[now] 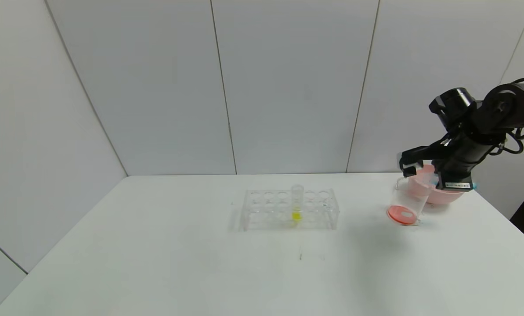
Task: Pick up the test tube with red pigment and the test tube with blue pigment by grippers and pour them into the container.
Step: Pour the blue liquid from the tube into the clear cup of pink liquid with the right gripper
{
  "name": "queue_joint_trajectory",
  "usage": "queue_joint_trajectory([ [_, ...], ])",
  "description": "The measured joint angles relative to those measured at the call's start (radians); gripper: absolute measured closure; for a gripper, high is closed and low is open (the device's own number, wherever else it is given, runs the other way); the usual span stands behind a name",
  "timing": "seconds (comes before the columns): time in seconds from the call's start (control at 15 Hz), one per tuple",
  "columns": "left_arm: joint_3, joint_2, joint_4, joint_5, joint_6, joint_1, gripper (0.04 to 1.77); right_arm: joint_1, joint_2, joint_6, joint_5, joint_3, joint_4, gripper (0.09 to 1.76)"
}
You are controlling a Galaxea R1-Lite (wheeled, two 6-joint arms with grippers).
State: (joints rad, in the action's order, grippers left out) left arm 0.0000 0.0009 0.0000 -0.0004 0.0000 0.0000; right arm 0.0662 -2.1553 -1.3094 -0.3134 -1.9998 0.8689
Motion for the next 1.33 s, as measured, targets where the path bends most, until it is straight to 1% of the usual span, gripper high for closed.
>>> queue_joint_trajectory([
  [0.07,0.0,0.0,0.0,0.0,0.0,0.0,0.05,0.005,-0.001,-0.014,-0.02,0.0,-0.004,1.36],
  [0.27,0.0,0.0,0.0,0.0,0.0,0.0,0.05,0.02,-0.006,-0.017,-0.033,0.0,-0.01,1.36],
  [0.47,0.0,0.0,0.0,0.0,0.0,0.0,0.05,0.032,-0.007,-0.04,-0.107,0.0,-0.02,1.36],
  [0.67,0.0,0.0,0.0,0.0,0.0,0.0,0.05,0.039,-0.01,-0.053,-0.13,0.0,-0.025,1.36],
  [0.87,0.0,0.0,0.0,0.0,0.0,0.0,0.05,0.047,-0.01,-0.103,-0.209,0.0,-0.036,1.36],
  [1.07,0.0,0.0,0.0,0.0,0.0,0.0,0.05,0.057,-0.01,-0.124,-0.222,0.0,-0.053,1.36],
  [1.27,0.0,0.0,0.0,0.0,0.0,0.0,0.05,0.073,-0.007,-0.211,-0.313,0.0,-0.088,1.36],
  [1.33,0.0,0.0,0.0,0.0,0.0,0.0,0.05,0.081,-0.006,-0.224,-0.321,0.0,-0.099,1.36],
])
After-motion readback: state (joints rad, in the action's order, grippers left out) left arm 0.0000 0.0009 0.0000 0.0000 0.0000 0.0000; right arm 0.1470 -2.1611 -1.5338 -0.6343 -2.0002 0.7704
